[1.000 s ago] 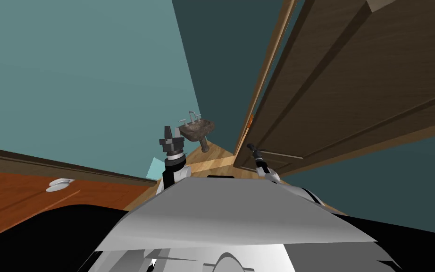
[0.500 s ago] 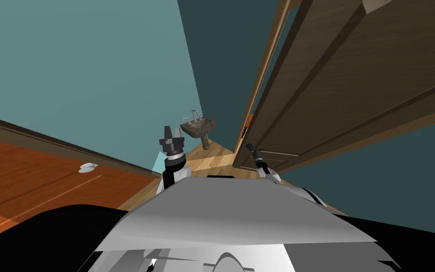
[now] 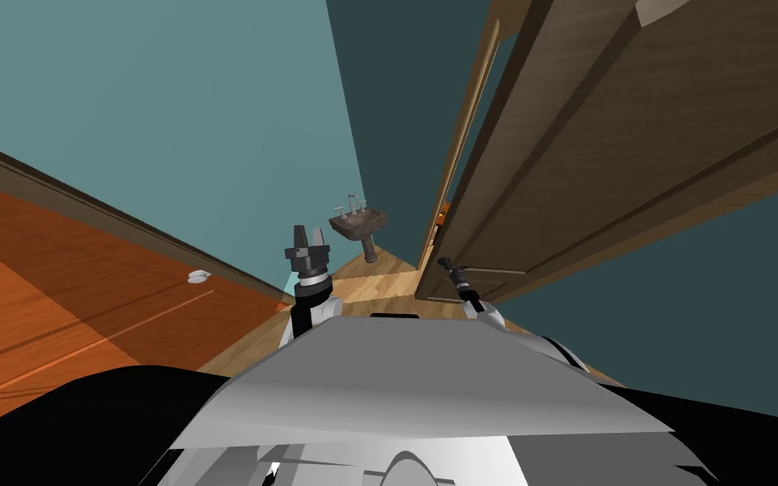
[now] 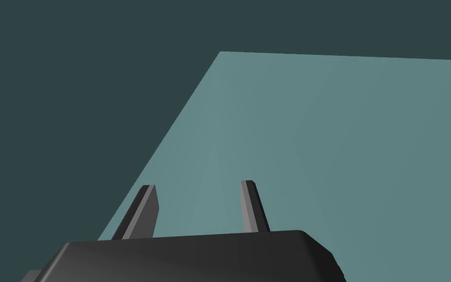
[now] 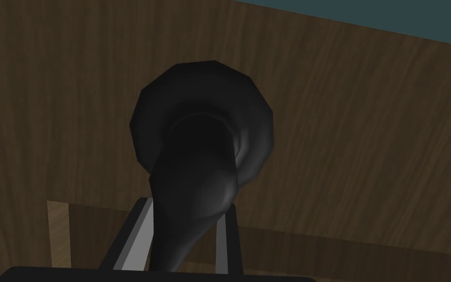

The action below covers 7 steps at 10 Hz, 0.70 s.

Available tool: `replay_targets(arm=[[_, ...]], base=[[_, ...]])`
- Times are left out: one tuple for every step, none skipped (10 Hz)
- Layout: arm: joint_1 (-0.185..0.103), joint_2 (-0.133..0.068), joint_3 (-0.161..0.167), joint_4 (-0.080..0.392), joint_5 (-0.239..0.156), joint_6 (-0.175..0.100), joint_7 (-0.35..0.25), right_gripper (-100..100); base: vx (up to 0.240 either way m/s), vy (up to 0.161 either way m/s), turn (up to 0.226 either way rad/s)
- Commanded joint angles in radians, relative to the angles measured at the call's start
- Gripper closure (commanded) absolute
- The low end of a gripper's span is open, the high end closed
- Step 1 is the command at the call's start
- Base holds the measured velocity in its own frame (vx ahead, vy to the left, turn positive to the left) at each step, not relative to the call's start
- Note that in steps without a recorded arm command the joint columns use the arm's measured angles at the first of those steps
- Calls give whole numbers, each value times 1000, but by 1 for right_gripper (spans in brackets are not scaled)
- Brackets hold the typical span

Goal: Pull the door open

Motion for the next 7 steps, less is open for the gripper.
replay_targets(arm=[[0,0,0,0,0,0,0,100],[15,-12,15,0,18,-28,-27,100],[23,-20,23,-2,29,-45,-41,100],[31,-30,31,-3,40,-63,-58,100],[40,-39,40,-5,52,-81,-74,100],[44,-44,44,-6,57,-90,-82,100],[51,-52,52,-8,67,-107,-97,100]], base=[[-90,-15,16],[-169,-40,74],[-205,-105,92],[-207,-93,99],[-219,-89,73],[-193,-69,42],[-174,-82,46]])
